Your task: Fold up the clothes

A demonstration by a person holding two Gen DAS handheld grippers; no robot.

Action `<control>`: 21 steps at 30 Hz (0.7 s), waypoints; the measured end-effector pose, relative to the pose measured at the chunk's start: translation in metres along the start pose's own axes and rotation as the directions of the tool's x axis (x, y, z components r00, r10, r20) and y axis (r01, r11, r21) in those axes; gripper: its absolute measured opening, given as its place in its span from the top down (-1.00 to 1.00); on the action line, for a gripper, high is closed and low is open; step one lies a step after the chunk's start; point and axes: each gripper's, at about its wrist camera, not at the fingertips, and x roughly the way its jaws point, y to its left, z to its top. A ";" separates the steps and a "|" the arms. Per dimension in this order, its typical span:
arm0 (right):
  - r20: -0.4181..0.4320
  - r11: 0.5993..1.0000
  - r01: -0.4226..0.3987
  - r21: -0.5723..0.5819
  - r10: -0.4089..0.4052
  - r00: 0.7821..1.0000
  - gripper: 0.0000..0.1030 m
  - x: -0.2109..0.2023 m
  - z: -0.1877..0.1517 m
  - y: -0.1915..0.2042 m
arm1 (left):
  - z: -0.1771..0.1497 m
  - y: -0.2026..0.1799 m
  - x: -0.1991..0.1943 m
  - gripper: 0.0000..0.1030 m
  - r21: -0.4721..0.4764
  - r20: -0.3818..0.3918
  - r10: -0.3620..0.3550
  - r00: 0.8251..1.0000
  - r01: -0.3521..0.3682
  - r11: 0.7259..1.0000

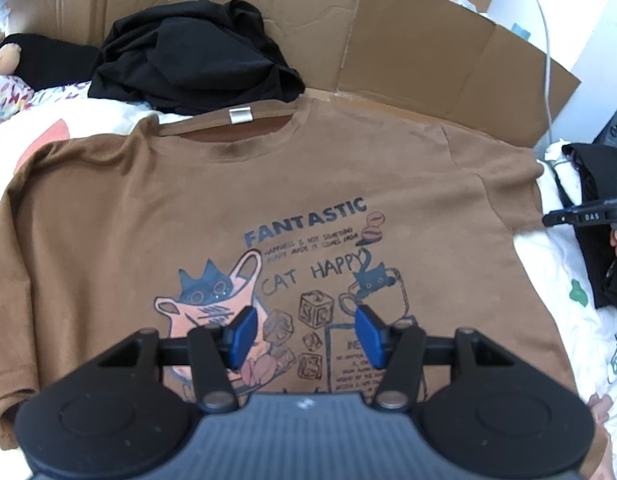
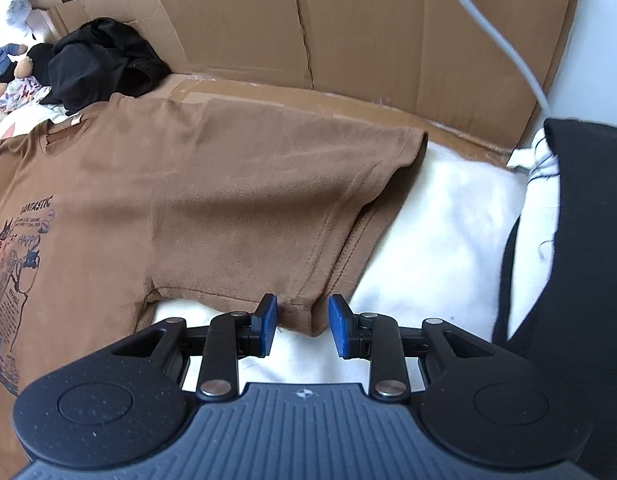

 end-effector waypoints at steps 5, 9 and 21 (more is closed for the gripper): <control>-0.027 0.999 -0.012 -0.031 0.012 1.000 0.80 0.003 -0.004 0.002 | -0.002 0.001 0.001 -0.11 0.002 -0.001 -0.003 1.000 0.003 1.000; -0.038 0.997 -0.007 -0.079 0.004 0.999 0.86 -0.003 -0.010 0.004 | -0.003 0.002 -0.002 -0.11 0.002 0.003 0.001 1.000 -0.001 1.000; -0.047 0.996 0.003 -0.087 -0.007 0.999 0.85 -0.012 -0.020 0.004 | -0.001 0.004 0.000 -0.11 0.000 -0.002 0.008 1.000 -0.008 1.000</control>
